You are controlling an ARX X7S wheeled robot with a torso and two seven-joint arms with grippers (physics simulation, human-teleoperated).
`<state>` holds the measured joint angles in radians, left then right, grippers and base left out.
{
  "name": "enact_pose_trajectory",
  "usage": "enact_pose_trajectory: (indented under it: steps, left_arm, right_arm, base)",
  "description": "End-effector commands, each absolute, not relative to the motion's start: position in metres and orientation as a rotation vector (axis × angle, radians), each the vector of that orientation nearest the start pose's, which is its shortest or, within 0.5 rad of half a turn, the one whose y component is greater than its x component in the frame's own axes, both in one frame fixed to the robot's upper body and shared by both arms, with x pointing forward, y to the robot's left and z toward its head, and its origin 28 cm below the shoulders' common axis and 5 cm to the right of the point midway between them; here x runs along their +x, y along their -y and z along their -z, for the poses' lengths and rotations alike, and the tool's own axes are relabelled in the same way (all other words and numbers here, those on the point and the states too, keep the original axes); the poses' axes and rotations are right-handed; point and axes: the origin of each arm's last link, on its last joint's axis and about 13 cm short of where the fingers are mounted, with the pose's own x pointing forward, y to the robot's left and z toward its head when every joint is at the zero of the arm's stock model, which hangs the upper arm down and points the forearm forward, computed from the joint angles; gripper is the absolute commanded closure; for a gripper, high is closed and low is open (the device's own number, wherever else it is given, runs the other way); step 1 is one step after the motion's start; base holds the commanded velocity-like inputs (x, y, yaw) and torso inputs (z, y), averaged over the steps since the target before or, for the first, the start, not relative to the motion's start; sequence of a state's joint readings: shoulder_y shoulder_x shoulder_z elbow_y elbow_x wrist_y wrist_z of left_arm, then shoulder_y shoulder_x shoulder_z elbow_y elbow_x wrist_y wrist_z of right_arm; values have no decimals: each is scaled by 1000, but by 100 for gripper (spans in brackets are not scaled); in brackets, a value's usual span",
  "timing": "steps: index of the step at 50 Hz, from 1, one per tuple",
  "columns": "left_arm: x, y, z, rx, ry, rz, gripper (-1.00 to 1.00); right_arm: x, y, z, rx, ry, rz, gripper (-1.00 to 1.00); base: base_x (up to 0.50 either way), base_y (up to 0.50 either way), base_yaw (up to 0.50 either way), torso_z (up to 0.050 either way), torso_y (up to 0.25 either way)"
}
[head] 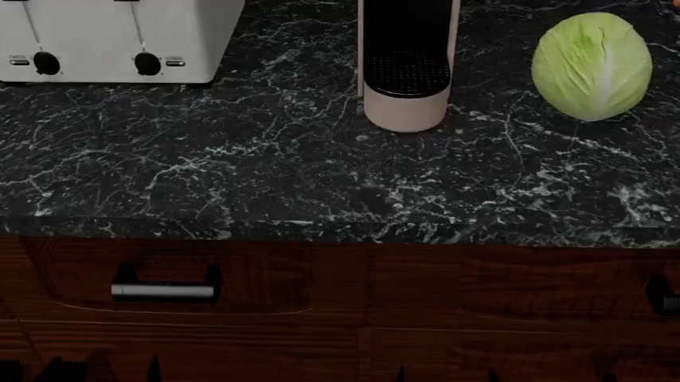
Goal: Open the right drawer.
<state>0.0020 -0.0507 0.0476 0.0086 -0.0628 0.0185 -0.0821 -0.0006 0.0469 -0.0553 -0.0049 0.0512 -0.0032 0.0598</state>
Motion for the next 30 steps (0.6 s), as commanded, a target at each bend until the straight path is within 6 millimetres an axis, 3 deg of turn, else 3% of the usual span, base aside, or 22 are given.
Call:
enact_pose_trajectory:
  steps: [1, 16, 30]
  left_arm:
    - [210, -208, -17, -7, 12, -51, -100]
    - [210, -207, -20, -26, 41, -37, -100]
    - [211, -207, -20, -24, 43, -38, -100]
  right_arm:
    - [210, 96, -14, 14, 6, 6, -100]
    - [209, 97, -17, 28, 33, -5, -100]
    - [209, 97, -15, 26, 30, -8, -100]
  base:
    - [0, 0, 0, 0, 0]
    - [0, 0, 0, 0, 0]
    - [0, -229, 0, 0, 0]
